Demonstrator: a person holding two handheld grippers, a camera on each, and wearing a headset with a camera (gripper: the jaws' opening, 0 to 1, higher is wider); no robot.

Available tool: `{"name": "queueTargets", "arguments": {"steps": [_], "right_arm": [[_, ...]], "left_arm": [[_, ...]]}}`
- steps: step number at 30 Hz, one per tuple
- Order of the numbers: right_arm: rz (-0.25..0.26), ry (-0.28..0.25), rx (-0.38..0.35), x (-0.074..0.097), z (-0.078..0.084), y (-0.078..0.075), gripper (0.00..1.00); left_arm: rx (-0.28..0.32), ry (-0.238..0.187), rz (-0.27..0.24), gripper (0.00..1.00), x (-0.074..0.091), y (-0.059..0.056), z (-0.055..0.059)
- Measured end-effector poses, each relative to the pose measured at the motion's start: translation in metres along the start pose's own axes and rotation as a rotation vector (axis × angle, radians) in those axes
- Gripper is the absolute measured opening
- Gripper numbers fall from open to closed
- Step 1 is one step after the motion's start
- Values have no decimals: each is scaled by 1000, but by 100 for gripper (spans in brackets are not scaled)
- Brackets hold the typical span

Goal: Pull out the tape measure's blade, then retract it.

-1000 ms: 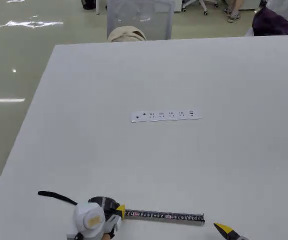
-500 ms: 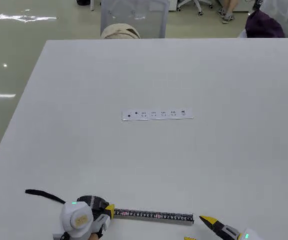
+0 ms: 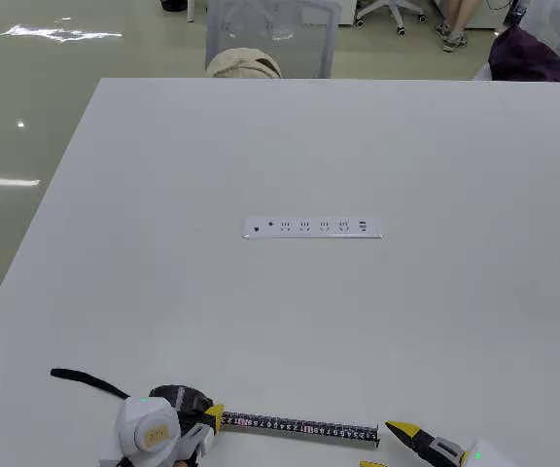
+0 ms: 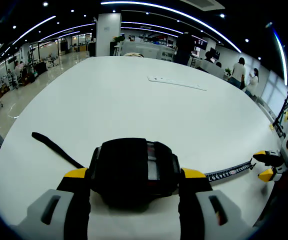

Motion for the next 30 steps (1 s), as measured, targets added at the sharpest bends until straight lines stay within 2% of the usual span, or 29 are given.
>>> {"name": "queueTargets", "arguments": {"steps": [11,19,30], "right_arm": [[-80,25,32,-3,7,-5,35],[-108,48,32,-8,13,-15,32],[-143,47,33,-14,14,-18,26]], "left_arm": [[0,0,0,70,0,0,-1],[1,2,1,70,-1,0,-1],[-1,4,-1,70,-2,0,0]]}}
Point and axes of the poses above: the centre of the closed fingertips' face, and the gripper's own axes: x roughly backward along the fingers, y roughly to its left, z roughly out of its underside, the point moved 1 cm from there along x, roughly backward along the fingers, and after that the axes turned 13 degrees about -z, right-handed, at the moved point
